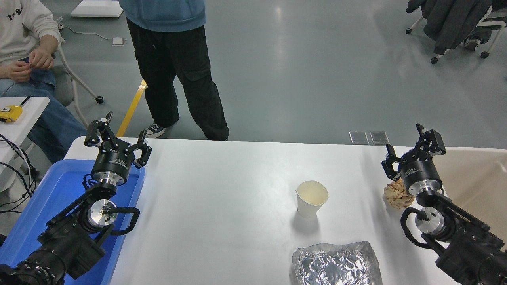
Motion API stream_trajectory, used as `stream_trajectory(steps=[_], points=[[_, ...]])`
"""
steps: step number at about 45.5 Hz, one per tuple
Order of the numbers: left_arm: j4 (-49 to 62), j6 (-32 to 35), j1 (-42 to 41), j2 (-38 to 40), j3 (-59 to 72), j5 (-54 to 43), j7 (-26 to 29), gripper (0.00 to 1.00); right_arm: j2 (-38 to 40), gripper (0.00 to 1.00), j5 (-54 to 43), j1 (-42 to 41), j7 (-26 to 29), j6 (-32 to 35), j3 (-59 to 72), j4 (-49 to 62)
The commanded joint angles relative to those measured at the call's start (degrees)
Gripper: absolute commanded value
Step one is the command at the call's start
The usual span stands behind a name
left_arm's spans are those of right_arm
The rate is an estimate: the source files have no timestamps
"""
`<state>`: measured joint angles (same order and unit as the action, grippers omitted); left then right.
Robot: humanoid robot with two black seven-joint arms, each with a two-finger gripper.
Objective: Dispose of the paper cup in the dustbin
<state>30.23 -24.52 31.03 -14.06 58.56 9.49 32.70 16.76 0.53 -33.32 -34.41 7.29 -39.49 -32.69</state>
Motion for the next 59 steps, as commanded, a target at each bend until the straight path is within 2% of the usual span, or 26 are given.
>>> stream_trajectory(steps=[1,45,59], points=[[0.00,0.00,0.00,0.00,0.07,0.00,-0.09,1.00,0.03,0.99,-0.09,0.19,-0.13,0.18,0.03,0.00],[0.00,0.00,0.00,0.00,0.07,0.00,0.00,1.00,-0.14,0.99,-0.17,-0.69,0.31,1.76,0.82,-0.35],[0.00,0.00,0.00,-0.09,0.07,0.00,0.00,1.00,6.35,0.99,-5.62,-0.87,5.40,-3.16,3.19,-12.74]])
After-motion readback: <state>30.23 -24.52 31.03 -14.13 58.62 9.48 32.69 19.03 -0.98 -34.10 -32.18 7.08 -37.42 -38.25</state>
